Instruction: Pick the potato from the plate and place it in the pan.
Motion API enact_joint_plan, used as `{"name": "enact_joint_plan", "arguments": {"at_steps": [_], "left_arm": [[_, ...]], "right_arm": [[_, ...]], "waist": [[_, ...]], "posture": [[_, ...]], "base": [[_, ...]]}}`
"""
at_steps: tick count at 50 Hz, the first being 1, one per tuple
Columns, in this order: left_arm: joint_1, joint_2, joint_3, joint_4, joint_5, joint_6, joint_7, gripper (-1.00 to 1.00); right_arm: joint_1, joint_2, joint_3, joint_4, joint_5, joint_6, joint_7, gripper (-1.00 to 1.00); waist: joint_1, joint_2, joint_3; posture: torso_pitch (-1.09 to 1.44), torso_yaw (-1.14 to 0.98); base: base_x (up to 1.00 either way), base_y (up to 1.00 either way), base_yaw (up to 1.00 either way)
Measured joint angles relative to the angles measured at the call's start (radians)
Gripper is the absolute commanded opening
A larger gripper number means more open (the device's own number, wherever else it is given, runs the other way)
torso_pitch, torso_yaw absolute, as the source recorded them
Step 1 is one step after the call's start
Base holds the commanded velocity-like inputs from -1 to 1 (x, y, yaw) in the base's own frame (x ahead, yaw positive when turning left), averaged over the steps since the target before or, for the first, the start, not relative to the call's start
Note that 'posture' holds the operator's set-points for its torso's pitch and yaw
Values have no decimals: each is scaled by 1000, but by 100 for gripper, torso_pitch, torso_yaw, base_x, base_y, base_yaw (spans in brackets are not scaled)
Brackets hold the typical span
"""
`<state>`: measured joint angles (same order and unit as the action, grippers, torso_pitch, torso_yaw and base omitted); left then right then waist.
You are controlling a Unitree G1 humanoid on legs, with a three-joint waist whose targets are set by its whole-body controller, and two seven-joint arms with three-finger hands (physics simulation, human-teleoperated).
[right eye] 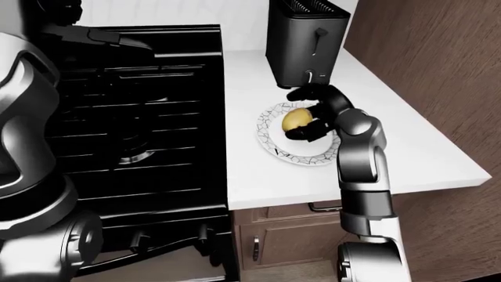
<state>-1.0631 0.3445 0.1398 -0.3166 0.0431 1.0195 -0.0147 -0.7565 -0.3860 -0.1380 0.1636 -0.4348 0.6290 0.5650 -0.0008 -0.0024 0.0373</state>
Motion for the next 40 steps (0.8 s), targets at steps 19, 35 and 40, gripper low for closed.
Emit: {"name": "enact_joint_plan", "arguments": {"at_steps": [19,35,40], "left_arm": [[1,-2,0,-2,4,2,0,100],[2,-4,-1,0,8,0,-4,100],[1,-5,-3,1,9,1,-5,100]], "right_arm": [[-3,2,1,-30,-3,28,11,-44],[-34,-7,7,-168,-11,121,58,-83],[-47,-4,10,-222,-15,151,77,-100]], "waist": [[0,1,4],[1,2,9],[2,2,10]], "posture": [[0,0],[0,0],[0,0]], "base": [[0,0,0],[0,0,0],[0,0,0]]}}
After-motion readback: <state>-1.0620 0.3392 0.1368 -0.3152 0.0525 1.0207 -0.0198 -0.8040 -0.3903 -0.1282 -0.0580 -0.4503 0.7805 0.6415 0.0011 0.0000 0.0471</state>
